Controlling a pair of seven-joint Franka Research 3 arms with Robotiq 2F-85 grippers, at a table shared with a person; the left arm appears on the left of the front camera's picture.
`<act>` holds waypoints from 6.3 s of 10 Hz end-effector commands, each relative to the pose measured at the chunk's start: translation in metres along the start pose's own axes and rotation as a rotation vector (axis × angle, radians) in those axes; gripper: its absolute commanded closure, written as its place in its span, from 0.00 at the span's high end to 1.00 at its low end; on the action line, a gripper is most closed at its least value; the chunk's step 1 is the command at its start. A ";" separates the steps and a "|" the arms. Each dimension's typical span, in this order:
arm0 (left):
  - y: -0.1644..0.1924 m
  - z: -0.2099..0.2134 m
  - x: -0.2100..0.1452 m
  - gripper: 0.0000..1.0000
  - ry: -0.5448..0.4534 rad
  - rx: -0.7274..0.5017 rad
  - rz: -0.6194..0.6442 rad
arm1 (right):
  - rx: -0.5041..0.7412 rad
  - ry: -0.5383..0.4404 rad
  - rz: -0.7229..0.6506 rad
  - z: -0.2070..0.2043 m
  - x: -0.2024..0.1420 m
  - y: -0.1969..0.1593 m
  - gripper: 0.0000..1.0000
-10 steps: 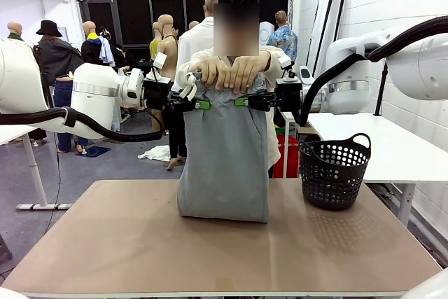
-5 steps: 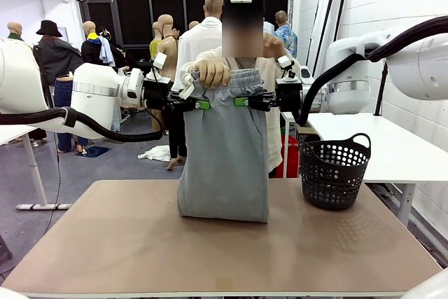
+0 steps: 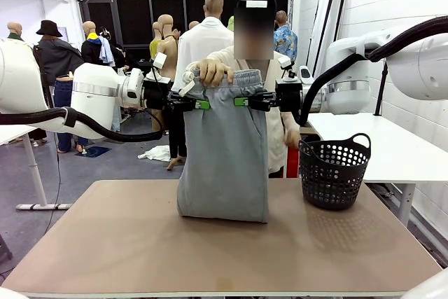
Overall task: Fold the training pants.
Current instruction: Release the ends of the Training pants and then grab the overlapped ends.
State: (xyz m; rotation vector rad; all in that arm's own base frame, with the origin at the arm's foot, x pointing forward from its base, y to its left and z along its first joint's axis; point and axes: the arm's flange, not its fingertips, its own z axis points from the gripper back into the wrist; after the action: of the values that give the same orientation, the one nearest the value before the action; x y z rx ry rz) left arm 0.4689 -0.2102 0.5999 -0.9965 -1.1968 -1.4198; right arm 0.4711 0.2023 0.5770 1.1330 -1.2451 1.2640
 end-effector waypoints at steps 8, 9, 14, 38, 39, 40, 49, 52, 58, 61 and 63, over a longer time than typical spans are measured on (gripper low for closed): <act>-0.002 0.000 0.002 0.00 -0.018 0.019 -0.010 | 0.006 -0.002 0.001 -0.001 0.001 0.001 0.00; -0.002 0.000 0.002 0.00 -0.018 0.019 -0.010 | 0.006 -0.002 0.001 -0.001 0.001 0.001 0.00; 0.000 0.000 0.000 0.00 0.000 0.000 0.000 | 0.006 -0.002 0.001 -0.001 0.001 0.001 0.00; -0.026 0.043 -0.003 1.00 -0.059 0.085 0.068 | -0.157 -0.001 -0.098 0.078 -0.005 0.017 1.00; -0.025 0.042 -0.001 1.00 -0.054 0.080 0.075 | -0.122 -0.031 -0.115 0.077 -0.004 0.018 1.00; -0.026 0.042 -0.001 1.00 -0.053 0.084 0.081 | -0.076 -0.060 -0.137 0.077 -0.002 0.022 1.00; -0.028 0.056 -0.004 1.00 -0.048 0.158 0.096 | -0.067 -0.021 -0.148 0.084 0.002 0.034 1.00; -0.029 0.062 -0.005 1.00 -0.058 0.164 0.104 | -0.085 -0.008 -0.132 0.085 0.003 0.038 1.00; -0.025 0.061 -0.003 1.00 -0.052 0.120 0.136 | -0.105 -0.007 -0.123 0.076 0.000 0.040 1.00; -0.020 0.057 0.000 1.00 -0.041 0.096 0.139 | -0.131 -0.010 -0.101 0.070 0.002 0.038 1.00; -0.018 0.053 0.003 1.00 -0.031 0.076 0.143 | -0.129 -0.014 -0.106 0.068 0.000 0.037 1.00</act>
State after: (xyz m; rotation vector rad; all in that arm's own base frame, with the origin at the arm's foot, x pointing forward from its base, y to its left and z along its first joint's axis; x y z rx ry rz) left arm 0.4463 -0.1571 0.6015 -1.0152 -1.2108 -1.2348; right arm 0.4355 0.1300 0.5801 1.1146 -1.2201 1.0896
